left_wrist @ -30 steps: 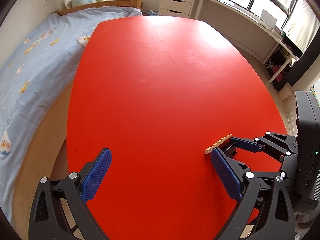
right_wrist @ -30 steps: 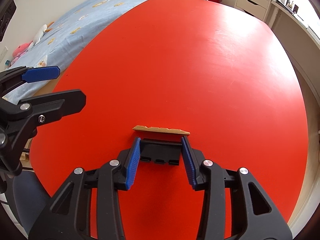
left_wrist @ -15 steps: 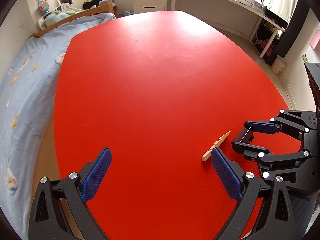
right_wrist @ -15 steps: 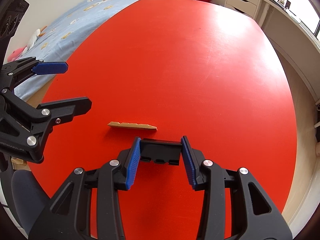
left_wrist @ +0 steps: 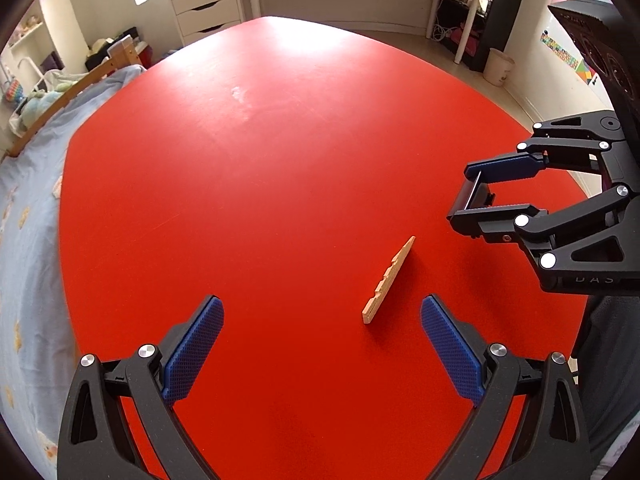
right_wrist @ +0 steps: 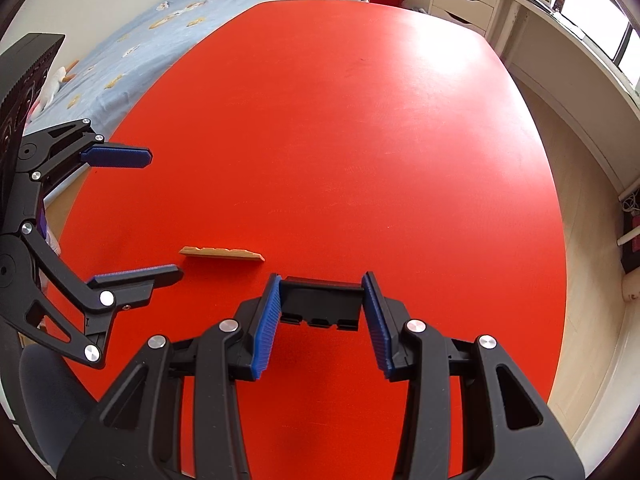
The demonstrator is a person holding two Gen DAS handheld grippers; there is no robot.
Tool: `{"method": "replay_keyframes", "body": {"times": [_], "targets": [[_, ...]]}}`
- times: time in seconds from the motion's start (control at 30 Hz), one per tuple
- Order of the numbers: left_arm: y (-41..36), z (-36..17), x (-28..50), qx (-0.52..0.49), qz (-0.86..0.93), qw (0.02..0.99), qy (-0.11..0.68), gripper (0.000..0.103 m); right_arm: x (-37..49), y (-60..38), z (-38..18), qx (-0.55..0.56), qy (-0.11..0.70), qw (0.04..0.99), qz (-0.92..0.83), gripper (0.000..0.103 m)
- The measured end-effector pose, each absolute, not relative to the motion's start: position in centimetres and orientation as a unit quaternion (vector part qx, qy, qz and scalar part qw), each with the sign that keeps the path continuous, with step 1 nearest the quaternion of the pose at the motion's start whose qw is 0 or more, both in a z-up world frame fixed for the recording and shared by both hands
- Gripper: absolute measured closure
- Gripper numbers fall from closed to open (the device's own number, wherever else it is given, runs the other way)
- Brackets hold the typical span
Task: Collect trash
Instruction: 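Grasp the wooden stand piece with the left tool, then carry the phone stand and wooden piece in both tools over the wastebasket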
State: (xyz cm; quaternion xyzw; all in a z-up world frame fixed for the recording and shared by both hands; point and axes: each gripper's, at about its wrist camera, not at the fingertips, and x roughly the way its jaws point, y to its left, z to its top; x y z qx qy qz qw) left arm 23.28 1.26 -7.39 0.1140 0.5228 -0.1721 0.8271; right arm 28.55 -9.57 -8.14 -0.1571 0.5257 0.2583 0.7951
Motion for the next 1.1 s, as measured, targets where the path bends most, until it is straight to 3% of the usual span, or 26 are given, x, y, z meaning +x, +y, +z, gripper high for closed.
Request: {"method": "replay_keyframes", "body": {"times": [0.1, 0.37, 0.63, 0.77, 1.1], "targets": [[0.4, -7.8, 23.1, 0.126, -0.189, 0.822, 0.522, 0.010, 28.5, -9.6, -8.1, -0.157, 0.525, 0.796, 0.257, 0.062], [-0.9, -8.3, 23.1, 0.135, -0.206, 0.819, 0.518, 0.033, 28.5, -9.6, -8.1, -0.157, 0.526, 0.795, 0.257, 0.062], [-1.1, -8.8, 23.5, 0.118, -0.196, 0.813, 0.535, 0.080, 28.5, -9.6, -8.1, -0.156, 0.524, 0.796, 0.260, 0.062], [-1.2, -8.8, 23.3, 0.117, -0.185, 0.814, 0.538, 0.098, 28.5, -9.7, -8.2, -0.156, 0.524, 0.795, 0.261, 0.062], [-0.6, -8.2, 22.7, 0.084, -0.138, 0.828, 0.537, 0.099, 28.4, -9.9, -8.1, -0.155, 0.524, 0.795, 0.264, 0.062]]}}
